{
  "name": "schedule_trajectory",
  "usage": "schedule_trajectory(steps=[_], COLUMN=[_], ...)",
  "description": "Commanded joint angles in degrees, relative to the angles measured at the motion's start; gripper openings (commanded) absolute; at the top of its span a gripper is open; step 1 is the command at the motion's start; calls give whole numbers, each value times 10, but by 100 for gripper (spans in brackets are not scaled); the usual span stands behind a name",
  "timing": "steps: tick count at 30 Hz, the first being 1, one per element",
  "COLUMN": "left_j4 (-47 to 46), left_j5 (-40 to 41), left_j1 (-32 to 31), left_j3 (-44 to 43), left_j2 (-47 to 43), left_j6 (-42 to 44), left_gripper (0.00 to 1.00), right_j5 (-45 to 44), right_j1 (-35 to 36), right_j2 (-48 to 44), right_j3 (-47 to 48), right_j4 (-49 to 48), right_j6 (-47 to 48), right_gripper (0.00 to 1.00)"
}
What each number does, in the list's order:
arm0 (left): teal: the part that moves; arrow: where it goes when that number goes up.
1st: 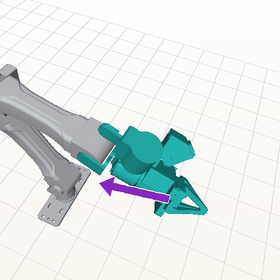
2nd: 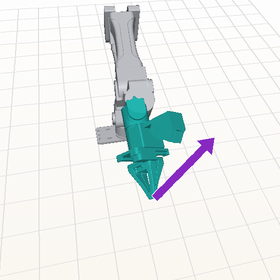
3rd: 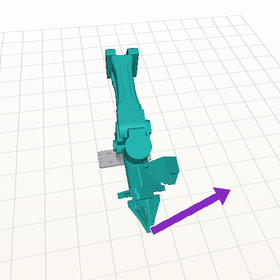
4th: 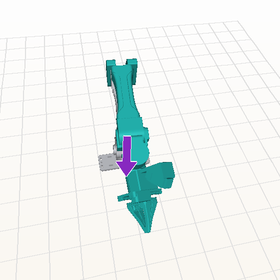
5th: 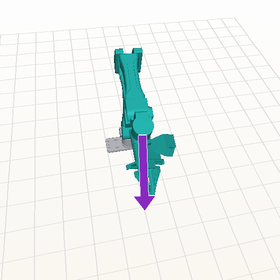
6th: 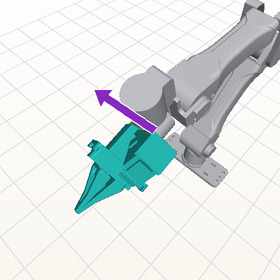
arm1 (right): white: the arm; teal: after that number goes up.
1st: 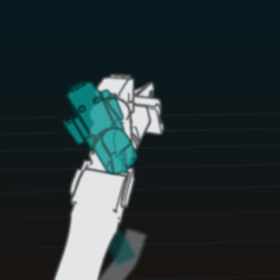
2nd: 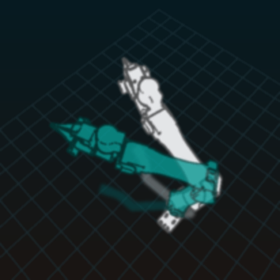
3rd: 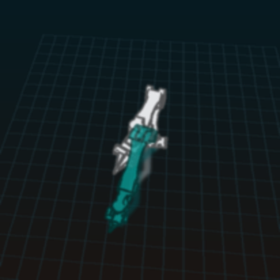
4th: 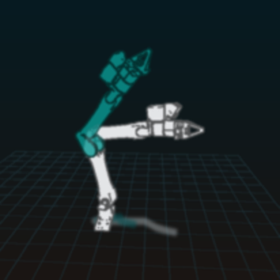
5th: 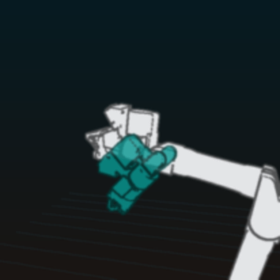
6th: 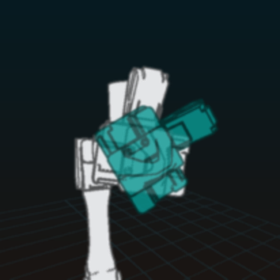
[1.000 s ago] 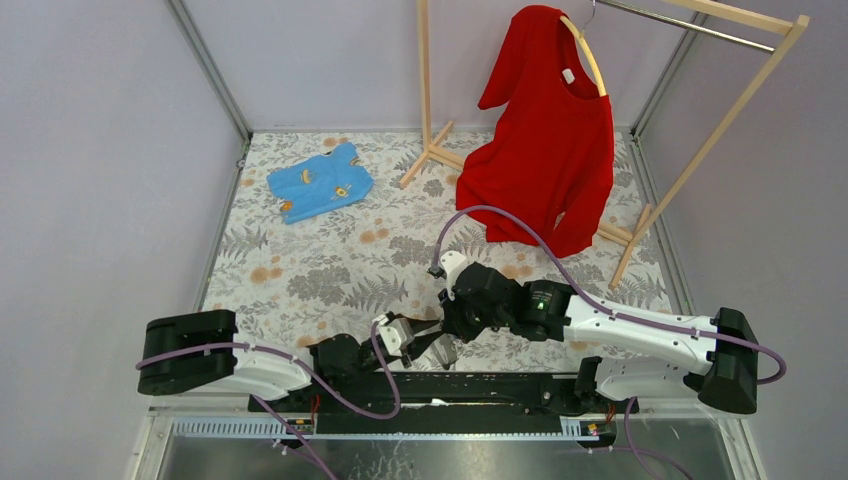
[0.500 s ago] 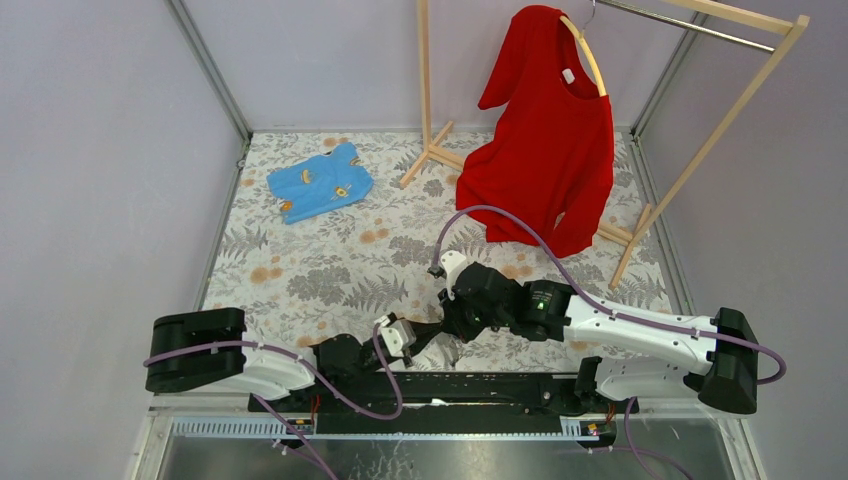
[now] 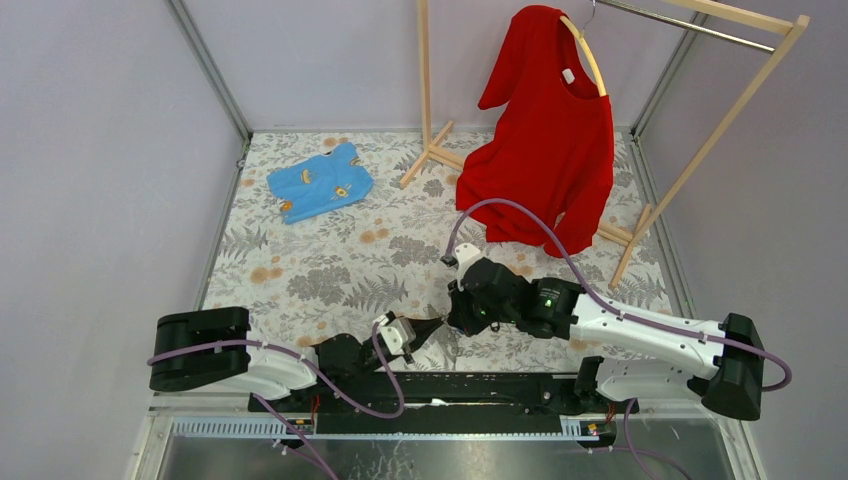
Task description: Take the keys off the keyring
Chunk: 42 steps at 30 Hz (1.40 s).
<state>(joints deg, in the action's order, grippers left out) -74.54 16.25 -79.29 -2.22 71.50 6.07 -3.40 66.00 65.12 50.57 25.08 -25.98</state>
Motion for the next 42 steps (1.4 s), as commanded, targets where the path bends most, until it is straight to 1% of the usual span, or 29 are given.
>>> schedule_trajectory(steps=[1,8,15,17,20,23,28,38,42], left_j4=[-46,-62,-95,-97,-95,-90,-69,-60,-53], left_j5=[22,34,14,14,14,14,3,-2,-17], left_j1=[-3,-9,-10,-10,-10,-10,-10,-10,-10], left_j3=[-6,-4,1,0,0,-1,-11,-23,-30], left_j2=[5,3,20,25,28,29,31,46,52], left_j6=[8,21,9,3,0,3,8,26,25], left_gripper=[0,0,0,9,20,25,26,29,29], right_j5=[-31,-34,-32,-28,-12,-4,-5,-26,-31], right_j1=[-34,-39,-39,-39,-35,-26,-10,19,25], right_j2=[-23,-5,7,7,4,3,10,16,15], right_j3=[-14,-23,9,16,17,19,26,30,30], right_j4=[27,39,33,28,11,0,-3,-1,0], right_j6=[-24,-37,5,20,38,50,61,76,77], right_gripper=[0,0,0,0,0,0,0,0,0])
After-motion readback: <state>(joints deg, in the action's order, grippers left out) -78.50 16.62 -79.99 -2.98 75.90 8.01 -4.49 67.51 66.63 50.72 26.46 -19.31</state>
